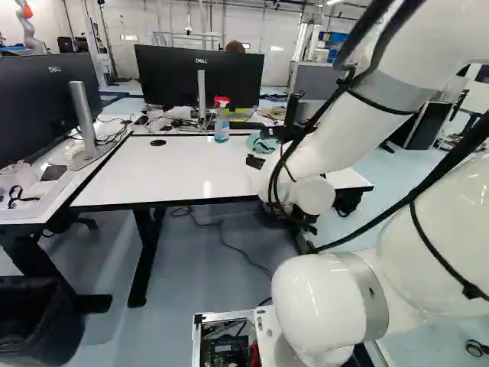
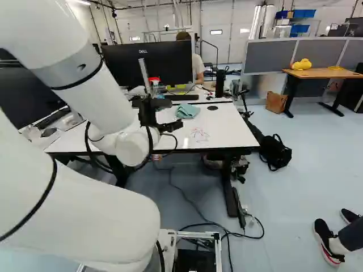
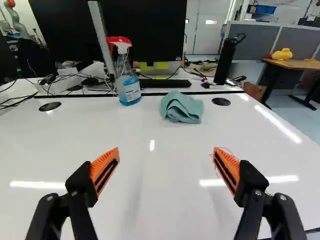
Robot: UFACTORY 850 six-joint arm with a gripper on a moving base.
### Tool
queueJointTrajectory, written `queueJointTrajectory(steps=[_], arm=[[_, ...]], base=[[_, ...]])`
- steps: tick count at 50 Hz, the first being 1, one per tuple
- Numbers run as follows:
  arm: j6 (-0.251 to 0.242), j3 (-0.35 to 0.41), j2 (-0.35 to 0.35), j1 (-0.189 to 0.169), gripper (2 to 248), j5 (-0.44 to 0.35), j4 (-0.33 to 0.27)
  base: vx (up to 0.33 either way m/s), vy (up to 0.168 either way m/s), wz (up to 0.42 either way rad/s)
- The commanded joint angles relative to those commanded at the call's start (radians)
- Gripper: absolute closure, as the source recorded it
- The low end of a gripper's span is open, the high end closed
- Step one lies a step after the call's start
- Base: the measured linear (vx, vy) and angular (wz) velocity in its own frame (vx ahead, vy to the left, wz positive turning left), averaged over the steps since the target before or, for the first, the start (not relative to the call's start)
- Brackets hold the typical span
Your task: Clean the table with the green towel
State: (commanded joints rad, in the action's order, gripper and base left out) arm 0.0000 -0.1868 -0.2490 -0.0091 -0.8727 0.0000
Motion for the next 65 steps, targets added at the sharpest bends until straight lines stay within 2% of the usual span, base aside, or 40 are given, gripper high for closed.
queueJointTrajectory(steps=[35,65], arm=[[0.000,-0.192,0.117,-0.003,3,0.000,0.000],[0.000,-0.349,0.279,-0.038,3,0.000,0.000]], base=[[0.000,0.000,0.000],[0.000,0.000,0.000]])
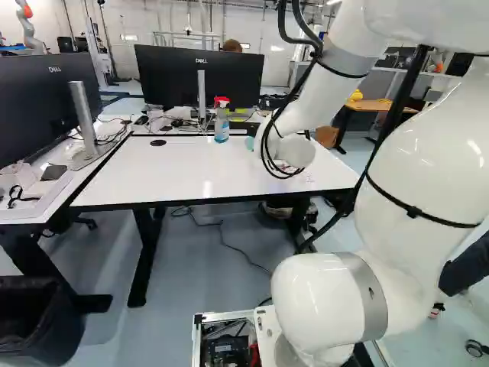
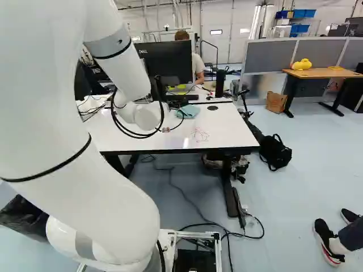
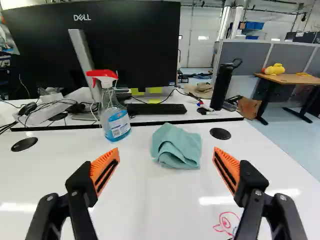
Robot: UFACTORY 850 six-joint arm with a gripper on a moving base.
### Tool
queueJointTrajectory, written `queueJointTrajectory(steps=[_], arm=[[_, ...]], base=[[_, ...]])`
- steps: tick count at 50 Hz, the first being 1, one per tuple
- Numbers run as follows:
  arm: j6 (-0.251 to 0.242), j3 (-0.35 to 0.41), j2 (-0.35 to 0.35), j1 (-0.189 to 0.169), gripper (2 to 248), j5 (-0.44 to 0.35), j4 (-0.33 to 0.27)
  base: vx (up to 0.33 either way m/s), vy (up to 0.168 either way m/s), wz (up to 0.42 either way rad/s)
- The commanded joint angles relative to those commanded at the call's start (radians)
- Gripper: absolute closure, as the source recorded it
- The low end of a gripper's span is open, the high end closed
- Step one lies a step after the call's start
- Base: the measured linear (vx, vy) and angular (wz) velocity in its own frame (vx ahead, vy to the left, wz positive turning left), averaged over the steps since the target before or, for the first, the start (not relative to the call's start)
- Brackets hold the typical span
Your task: Clean the table with the green towel
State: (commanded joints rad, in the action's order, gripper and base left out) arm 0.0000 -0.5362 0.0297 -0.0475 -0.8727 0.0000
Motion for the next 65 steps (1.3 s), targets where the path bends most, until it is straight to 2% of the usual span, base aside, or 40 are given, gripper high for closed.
queueJointTrajectory(steps=[22,40,65], arm=[[0.000,-0.117,0.111,-0.031,3,0.000,0.000],[0.000,-0.217,0.200,-0.041,3,0.004,0.000],[0.000,-0.359,0.321,-0.046,3,0.091,0.007]], base=[[0.000,0.000,0.000],[0.000,0.000,0.000],[0.000,0.000,0.000]])
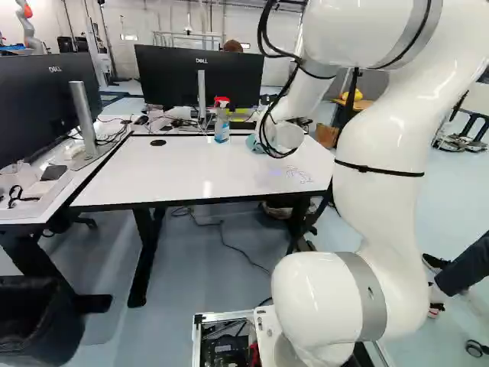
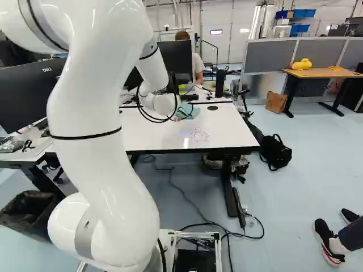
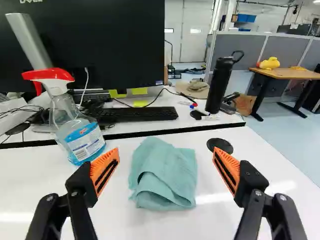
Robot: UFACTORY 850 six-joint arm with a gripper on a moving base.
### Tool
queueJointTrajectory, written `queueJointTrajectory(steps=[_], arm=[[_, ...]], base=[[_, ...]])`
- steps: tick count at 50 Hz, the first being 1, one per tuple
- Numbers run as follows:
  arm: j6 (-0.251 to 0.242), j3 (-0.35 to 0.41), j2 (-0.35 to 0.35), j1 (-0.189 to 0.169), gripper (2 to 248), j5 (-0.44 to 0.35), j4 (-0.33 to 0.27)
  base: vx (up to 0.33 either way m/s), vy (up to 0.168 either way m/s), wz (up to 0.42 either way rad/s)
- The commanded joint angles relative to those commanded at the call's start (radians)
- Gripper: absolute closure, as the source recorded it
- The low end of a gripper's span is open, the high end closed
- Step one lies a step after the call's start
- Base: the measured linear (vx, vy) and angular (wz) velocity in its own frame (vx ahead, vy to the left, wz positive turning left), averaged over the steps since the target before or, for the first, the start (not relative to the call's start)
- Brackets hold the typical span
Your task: Clean the table with the green towel
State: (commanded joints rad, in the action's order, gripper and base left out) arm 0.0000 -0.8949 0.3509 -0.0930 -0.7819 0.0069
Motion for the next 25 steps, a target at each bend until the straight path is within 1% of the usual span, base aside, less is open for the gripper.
queueJointTrajectory(steps=[25], arm=[[0.000,-0.142,0.115,0.014,3,0.154,0.029]], base=[[0.000,0.000,0.000]])
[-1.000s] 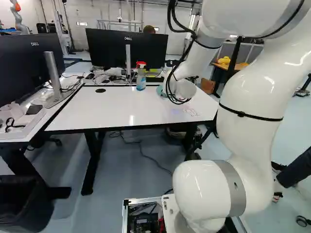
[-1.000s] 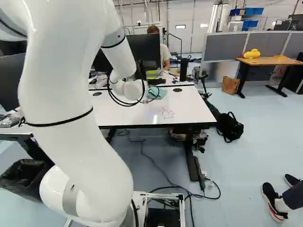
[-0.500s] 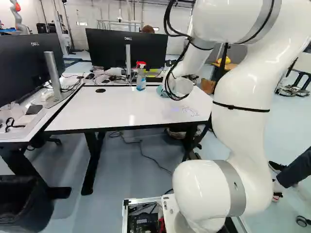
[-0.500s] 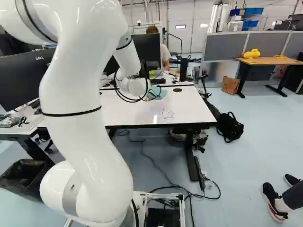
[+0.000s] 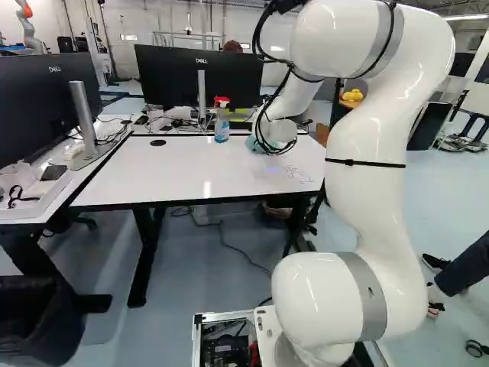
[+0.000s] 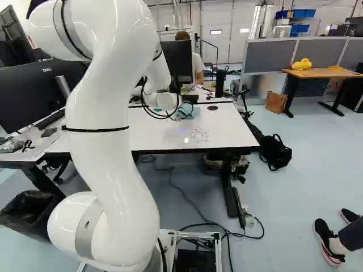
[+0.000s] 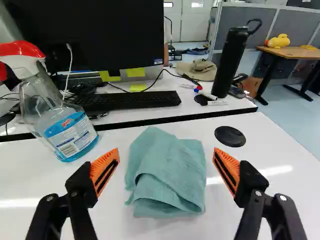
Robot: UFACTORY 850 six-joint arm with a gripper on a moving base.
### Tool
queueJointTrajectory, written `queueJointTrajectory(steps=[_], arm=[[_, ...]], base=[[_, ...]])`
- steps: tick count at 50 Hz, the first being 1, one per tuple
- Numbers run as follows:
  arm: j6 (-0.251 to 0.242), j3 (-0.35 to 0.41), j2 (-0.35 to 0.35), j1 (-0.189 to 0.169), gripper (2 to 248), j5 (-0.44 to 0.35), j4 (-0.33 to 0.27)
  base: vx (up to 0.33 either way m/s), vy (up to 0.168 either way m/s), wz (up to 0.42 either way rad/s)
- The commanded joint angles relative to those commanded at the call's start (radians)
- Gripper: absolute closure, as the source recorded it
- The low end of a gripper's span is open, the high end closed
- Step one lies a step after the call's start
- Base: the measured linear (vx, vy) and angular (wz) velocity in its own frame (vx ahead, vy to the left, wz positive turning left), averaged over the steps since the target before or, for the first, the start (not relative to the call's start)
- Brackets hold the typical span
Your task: Clean the table with the green towel
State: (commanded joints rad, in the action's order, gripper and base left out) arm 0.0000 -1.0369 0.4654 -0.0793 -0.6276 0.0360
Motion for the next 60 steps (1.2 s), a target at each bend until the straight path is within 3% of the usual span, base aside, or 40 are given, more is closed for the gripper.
queueJointTrajectory(steps=[29,48,60], arm=[[0.000,-0.163,0.125,0.015,3,0.183,0.035],[0.000,-0.212,0.161,0.016,3,0.299,0.058],[0.000,-0.229,0.173,0.017,3,0.318,0.063]], base=[[0.000,0.000,0.000],[0.000,0.000,0.000],[0.000,0.000,0.000]])
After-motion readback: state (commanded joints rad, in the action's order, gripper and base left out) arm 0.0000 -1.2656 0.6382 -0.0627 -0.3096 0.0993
